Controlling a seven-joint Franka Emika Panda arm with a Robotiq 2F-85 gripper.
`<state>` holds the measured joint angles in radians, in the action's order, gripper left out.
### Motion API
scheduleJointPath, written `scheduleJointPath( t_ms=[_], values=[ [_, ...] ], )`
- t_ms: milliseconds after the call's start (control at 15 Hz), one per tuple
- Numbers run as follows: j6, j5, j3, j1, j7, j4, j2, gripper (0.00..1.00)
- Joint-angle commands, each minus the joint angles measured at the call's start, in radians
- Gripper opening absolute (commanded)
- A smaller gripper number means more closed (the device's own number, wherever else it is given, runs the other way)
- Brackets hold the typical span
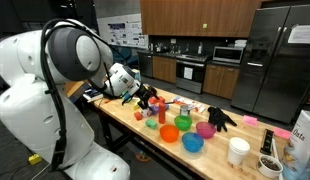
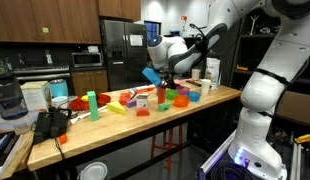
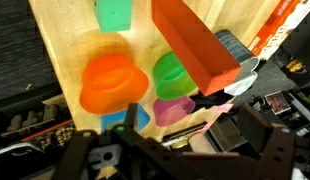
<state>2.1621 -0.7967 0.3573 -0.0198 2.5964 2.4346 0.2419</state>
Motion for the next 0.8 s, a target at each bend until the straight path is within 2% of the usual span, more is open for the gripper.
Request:
scheduleJointPath(
  t_ms=[0,333,400,600,733],
  values=[
    [-0.009,-0.009,-0.041,-0.044,0.005,-0.002,-0.004,1.00],
    [-0.009,-0.009,-0.041,-0.044,0.005,-0.002,-0.004,1.00],
    [-0.016,-0.006,-0.001,-0.004,0.011,-0.002,-0.001,1.00],
    [-0.011,-0.001,0.055,0.080,0.001,-0.005,0.041,1.00],
    [0.051,-0.025,0.130,0.197,0.001,-0.003,0.092,1.00]
  ],
)
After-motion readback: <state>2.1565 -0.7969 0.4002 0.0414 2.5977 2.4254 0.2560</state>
